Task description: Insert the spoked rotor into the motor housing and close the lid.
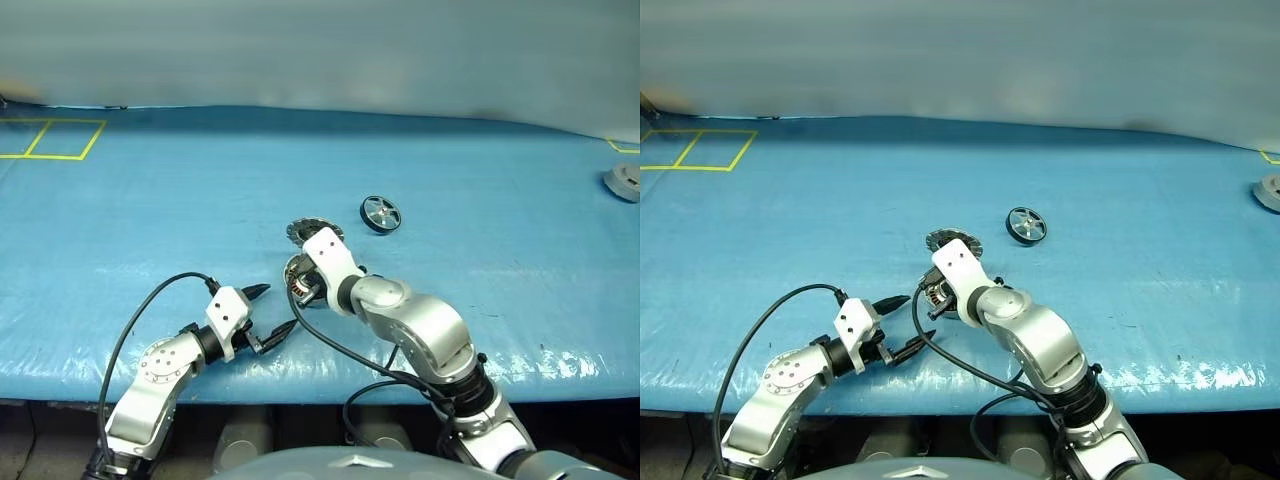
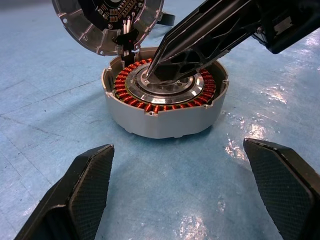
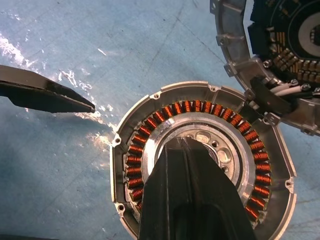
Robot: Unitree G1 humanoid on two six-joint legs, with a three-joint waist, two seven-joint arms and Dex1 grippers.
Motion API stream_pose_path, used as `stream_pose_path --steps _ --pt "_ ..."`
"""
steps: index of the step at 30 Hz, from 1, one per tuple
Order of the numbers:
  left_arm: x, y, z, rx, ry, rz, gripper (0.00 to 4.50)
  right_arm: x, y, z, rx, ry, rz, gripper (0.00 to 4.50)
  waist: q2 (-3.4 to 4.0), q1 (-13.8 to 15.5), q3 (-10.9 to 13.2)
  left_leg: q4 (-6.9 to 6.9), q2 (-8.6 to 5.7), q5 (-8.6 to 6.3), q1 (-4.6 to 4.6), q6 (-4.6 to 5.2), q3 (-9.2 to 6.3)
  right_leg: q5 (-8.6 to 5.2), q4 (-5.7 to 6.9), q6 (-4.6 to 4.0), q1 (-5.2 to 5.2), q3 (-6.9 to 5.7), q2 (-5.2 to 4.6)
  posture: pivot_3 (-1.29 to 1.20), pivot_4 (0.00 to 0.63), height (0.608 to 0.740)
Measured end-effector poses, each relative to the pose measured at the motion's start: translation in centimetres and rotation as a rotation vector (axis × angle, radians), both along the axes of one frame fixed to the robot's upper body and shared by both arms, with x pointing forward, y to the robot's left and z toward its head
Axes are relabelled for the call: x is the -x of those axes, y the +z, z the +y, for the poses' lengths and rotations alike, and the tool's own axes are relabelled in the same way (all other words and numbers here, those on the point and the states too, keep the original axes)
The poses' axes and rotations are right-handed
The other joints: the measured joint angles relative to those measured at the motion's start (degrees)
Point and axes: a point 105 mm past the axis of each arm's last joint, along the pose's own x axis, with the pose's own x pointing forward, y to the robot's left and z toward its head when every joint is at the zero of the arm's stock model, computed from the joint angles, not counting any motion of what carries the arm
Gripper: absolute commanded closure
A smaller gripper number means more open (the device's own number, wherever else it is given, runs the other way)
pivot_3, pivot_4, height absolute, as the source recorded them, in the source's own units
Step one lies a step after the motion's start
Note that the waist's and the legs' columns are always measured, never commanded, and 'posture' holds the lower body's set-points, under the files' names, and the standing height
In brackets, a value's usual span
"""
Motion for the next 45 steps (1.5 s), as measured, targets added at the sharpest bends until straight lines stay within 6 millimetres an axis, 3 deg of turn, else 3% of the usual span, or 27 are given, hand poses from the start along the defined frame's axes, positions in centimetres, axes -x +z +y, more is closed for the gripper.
stream_pose_path --steps 8,12,18,22,27,30,33,37,43,45 --pt "0.0 0.0 0.0 0.000 0.000 0.000 0.00 -0.2 -0.1 0.0 -0.031 -0.025 0.007 4.48 0.00 0.0 0.0 0.02 0.01 0.00 0.01 0.00 0.01 -0.03 0.00 0.07 0.01 0.00 0.00 0.00 0.150 0.740" --pt "0.0 0.0 0.0 0.000 0.000 0.001 0.00 -0.1 0.1 0.0 -0.128 -0.055 0.050 4.48 0.00 0.0 0.0 0.00 0.01 0.00 -0.02 0.00 0.00 -0.03 0.00 0.06 -0.01 0.00 0.00 0.00 0.150 0.740" --pt "0.0 0.0 0.0 0.000 0.000 0.002 0.00 0.4 3.3 -0.3 -0.281 -0.010 0.022 4.48 0.02 0.0 0.0 0.00 0.01 0.00 -0.02 0.00 -0.01 -0.03 0.00 0.07 -0.01 0.00 0.00 0.00 0.150 0.740" --pt "0.1 -0.1 0.0 -0.001 0.000 0.003 0.00 0.9 3.8 -2.0 -0.254 0.021 0.017 4.48 0.02 0.1 0.0 0.01 0.00 0.00 -0.02 0.00 0.00 -0.04 -0.02 0.06 0.00 0.00 -0.02 0.00 0.150 0.740" --pt "0.1 -0.1 0.1 -0.002 -0.001 0.003 0.00 1.7 2.7 -5.0 -0.069 0.103 0.041 4.48 0.03 0.2 0.0 0.01 -0.03 -0.01 -0.03 0.01 0.01 -0.22 -0.04 -0.20 0.01 -0.01 -0.07 0.00 0.150 0.740" --pt "-0.1 0.1 0.0 -0.002 -0.003 -0.002 0.00 0.1 2.9 -6.9 -0.002 0.080 0.019 4.48 0.03 -0.1 0.0 0.02 0.01 0.00 0.00 0.01 0.11 -0.30 -0.03 -0.08 -0.01 -0.01 -0.05 0.00 0.150 0.740" --pt "-0.1 0.2 0.0 -0.001 -0.005 -0.006 0.00 -3.1 3.7 -8.7 0.033 -0.003 -0.046 3.92 0.03 0.0 0.1 0.05 0.03 0.00 0.01 0.03 0.13 -0.29 -0.02 -0.07 0.01 -0.01 -0.02 0.00 0.150 0.740" --pt "-0.2 0.1 0.0 -0.002 -0.004 -0.006 0.00 -7.5 4.7 -12.2 0.111 -0.145 -0.129 2.62 0.02 0.2 0.1 0.05 -0.03 -0.02 -0.03 0.07 0.20 0.08 -0.05 -0.01 0.00 0.04 -0.05 0.00 0.150 0.740" --pt "-0.2 0.1 0.0 -0.001 -0.001 -0.006 0.00 -10.0 4.8 -13.1 0.221 -0.097 -0.174 0.60 0.05 0.2 0.1 -0.01 -0.04 -0.09 -0.09 0.16 0.25 0.07 -0.06 0.01 -0.08 0.07 -0.05 0.00 0.150 0.740" --pt "-0.2 0.1 0.0 -0.001 -0.001 -0.007 0.00 -10.4 4.5 -13.0 0.261 -0.050 -0.174 0.34 0.07 0.2 0.1 0.00 -0.04 -0.09 -0.08 0.17 0.27 0.07 -0.06 0.01 -0.08 0.07 -0.06 0.00 0.150 0.740"
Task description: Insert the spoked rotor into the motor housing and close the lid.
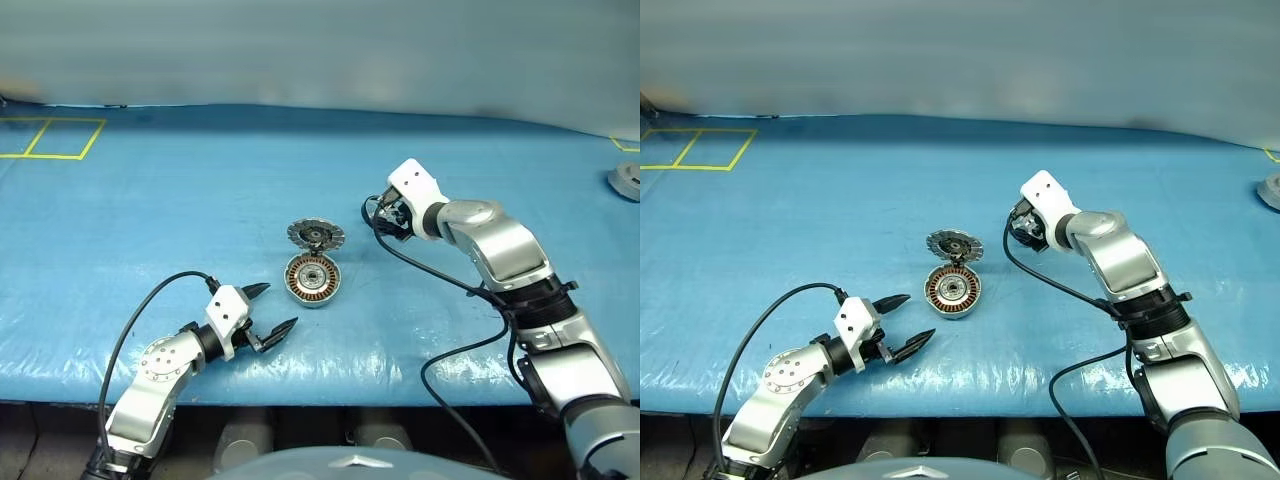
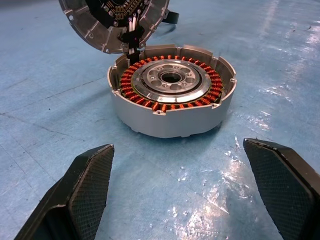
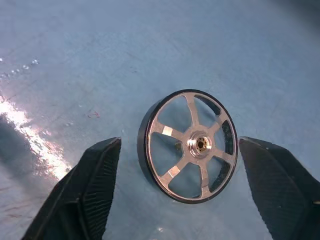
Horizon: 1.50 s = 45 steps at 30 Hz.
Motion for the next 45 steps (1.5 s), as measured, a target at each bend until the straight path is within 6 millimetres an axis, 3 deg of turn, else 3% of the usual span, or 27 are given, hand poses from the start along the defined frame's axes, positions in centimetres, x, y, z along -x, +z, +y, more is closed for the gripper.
stream_pose_path --steps 8,16,37,45 --pt "0.1 -0.2 0.1 0.000 0.013 0.005 0.00 -2.5 1.4 -0.8 0.105 0.028 -0.054 0.34 0.09 0.0 0.1 0.05 0.01 0.00 0.03 0.00 0.12 0.01 0.02 0.00 0.00 0.06 -0.01 0.00 0.150 0.740" --pt "0.3 -0.4 0.3 0.001 0.026 0.007 0.00 -3.2 1.1 -1.4 0.151 0.044 -0.029 0.34 0.12 0.1 0.1 0.03 0.00 0.00 0.03 0.01 0.17 0.04 0.02 0.04 -0.04 0.15 -0.02 0.00 0.150 0.740" --pt "0.4 -0.5 0.4 0.000 0.048 0.006 0.00 -3.3 -2.1 -1.0 0.211 0.091 0.059 0.34 0.14 0.0 0.1 0.04 0.00 0.00 0.04 0.02 0.45 0.14 0.08 0.19 -0.16 0.48 0.01 0.00 0.150 0.740" --pt "0.4 -0.6 0.5 0.000 0.050 0.009 0.00 -3.2 -2.3 -0.7 0.215 0.112 0.066 2.92 0.14 0.0 0.1 0.05 0.00 -0.01 0.04 0.03 0.48 0.15 0.09 0.20 -0.19 0.51 0.02 0.00 0.150 0.740"
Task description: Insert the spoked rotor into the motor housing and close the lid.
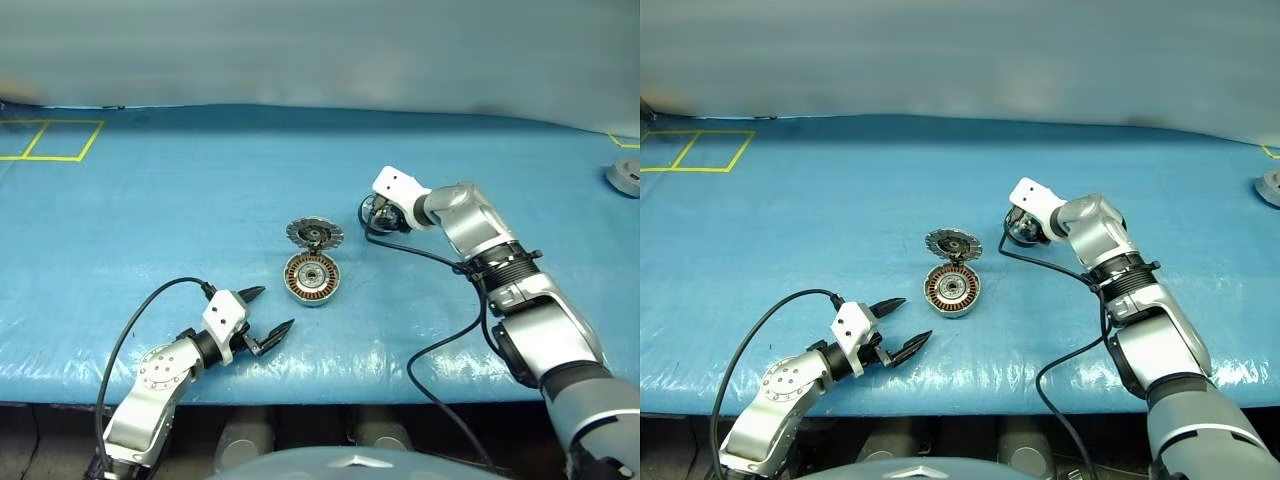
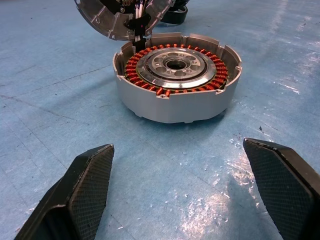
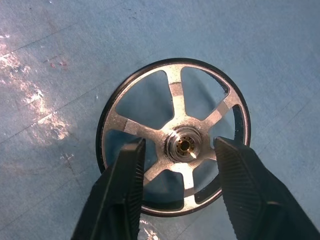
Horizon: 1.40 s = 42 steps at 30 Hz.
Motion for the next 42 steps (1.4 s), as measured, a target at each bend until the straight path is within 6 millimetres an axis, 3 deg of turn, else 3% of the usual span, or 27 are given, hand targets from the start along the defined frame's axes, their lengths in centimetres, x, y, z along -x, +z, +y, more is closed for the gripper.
stream_pose_path --steps 1,31,37,42 --pt "0.0 0.0 0.0 0.000 0.000 0.001 0.00 0.0 0.1 0.0 0.002 0.004 -0.006 3.07 0.00 0.0 0.0 0.00 0.00 0.00 0.01 0.00 0.01 0.00 0.00 0.00 0.01 0.01 0.00 0.00 0.150 0.740" --pt "-0.1 -0.1 -0.1 -0.002 0.021 -0.005 0.00 1.1 -0.6 0.9 0.130 0.180 0.041 3.07 -0.03 0.0 0.0 0.06 0.03 0.00 0.45 0.01 0.04 0.05 0.00 -0.01 0.46 0.03 0.02 0.00 0.150 0.740" --pt "-0.1 -0.1 -0.3 0.003 0.017 -0.005 0.00 3.2 -1.1 0.0 0.189 0.238 0.058 3.07 -0.09 0.8 -0.1 0.06 0.02 -0.04 0.47 0.05 0.00 0.05 -0.08 -0.01 0.54 0.01 -0.02 0.00 0.150 0.740" --pt "0.0 -0.1 -0.5 0.006 0.010 -0.003 0.00 7.1 -2.0 -1.0 0.198 0.246 0.091 3.08 -0.27 1.1 -0.3 0.06 0.01 -0.07 0.49 0.09 -0.07 -0.15 -0.12 -0.30 0.61 -0.03 -0.07 0.00 0.150 0.740"
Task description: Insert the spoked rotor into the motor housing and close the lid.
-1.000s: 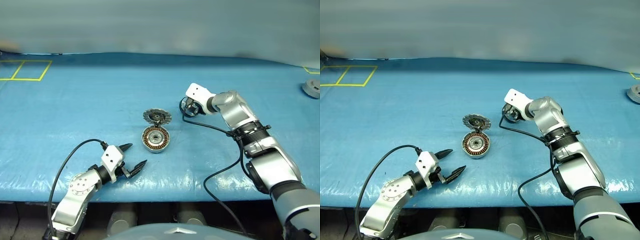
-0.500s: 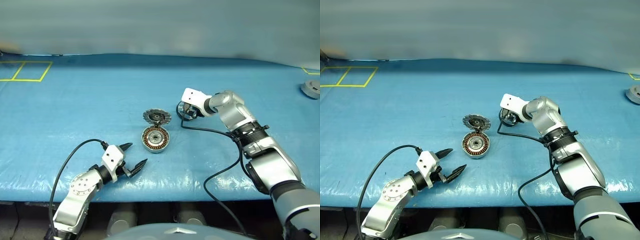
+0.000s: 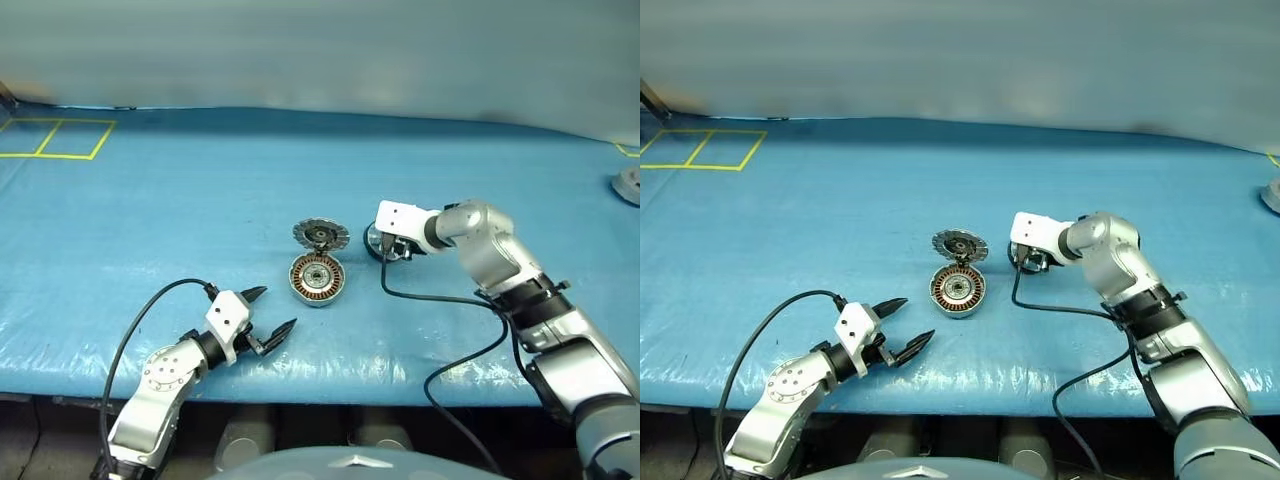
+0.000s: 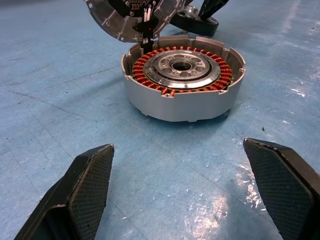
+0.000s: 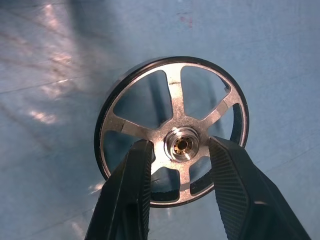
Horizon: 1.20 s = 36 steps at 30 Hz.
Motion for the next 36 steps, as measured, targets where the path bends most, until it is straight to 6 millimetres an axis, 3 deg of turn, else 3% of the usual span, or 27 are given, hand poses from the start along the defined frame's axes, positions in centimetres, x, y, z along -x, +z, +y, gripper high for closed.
stream_pose_path --steps 6,8,11,12,17,22,25,29,36 --pt "0.1 0.0 0.0 -0.001 -0.010 0.002 0.00 4.4 -0.6 0.0 -0.054 -0.036 0.049 3.08 -0.31 0.0 -0.2 0.01 0.05 -0.01 0.09 -0.01 0.03 -0.13 0.00 -0.09 0.04 -0.02 -0.01 0.00 0.150 0.740" --pt "0.3 -0.2 0.1 -0.009 -0.016 0.010 0.00 5.8 -0.5 0.3 -0.103 -0.057 0.063 3.44 -0.35 0.0 -0.2 0.01 0.07 -0.02 0.08 -0.02 0.05 -0.25 0.01 0.06 0.02 -0.02 -0.02 0.00 0.150 0.740" --pt "0.2 -0.1 0.1 -0.012 -0.025 0.007 0.00 7.4 -0.4 1.0 -0.160 -0.077 0.102 4.45 -0.36 -0.5 -0.2 0.02 0.17 -0.02 0.09 -0.02 0.18 -0.26 0.02 0.10 -0.03 0.02 0.00 0.00 0.150 0.740" --pt "0.2 0.0 0.0 -0.012 -0.029 0.005 0.00 7.8 -0.4 1.2 -0.175 -0.077 0.115 4.48 -0.35 -0.5 -0.1 0.03 0.18 -0.02 0.09 -0.02 0.19 -0.26 0.03 0.10 -0.04 0.02 0.01 0.00 0.150 0.740" --pt "-0.1 0.2 -0.1 -0.013 -0.050 -0.002 0.00 8.9 0.7 2.7 -0.236 -0.048 0.111 4.48 -0.30 -0.3 -0.1 0.02 0.18 -0.02 0.04 -0.02 0.20 -0.26 0.03 0.11 -0.10 0.00 0.01 0.00 0.150 0.740" --pt "-0.2 0.3 -0.2 -0.014 -0.062 -0.004 0.00 8.7 0.8 2.9 -0.241 -0.056 0.086 4.48 -0.30 -0.3 -0.1 0.03 0.14 -0.02 -0.18 -0.01 0.21 -0.20 0.00 0.08 -0.29 0.01 -0.01 0.00 0.150 0.740" --pt "-0.2 0.3 -0.2 -0.014 -0.066 -0.005 0.00 8.4 1.3 3.2 -0.254 -0.047 0.082 3.90 -0.29 -0.3 -0.1 0.03 0.15 -0.02 -0.21 -0.01 0.19 -0.15 0.00 0.02 -0.32 0.00 0.01 0.00 0.150 0.740" --pt "-0.2 0.3 -0.2 -0.014 -0.065 -0.005 0.00 7.5 2.3 3.3 -0.252 -0.061 0.026 2.63 -0.29 -0.3 -0.1 0.03 0.14 -0.02 -0.24 -0.01 0.20 -0.15 0.00 0.03 -0.35 0.00 0.00 0.00 0.150 0.740" --pt "-0.2 0.1 -0.1 -0.014 -0.054 0.001 0.00 6.0 2.6 3.1 -0.230 -0.088 -0.013 2.63 -0.30 -0.3 -0.1 0.03 0.13 -0.02 -0.30 -0.01 0.17 -0.05 0.00 -0.09 -0.39 -0.01 0.01 0.00 0.150 0.740"
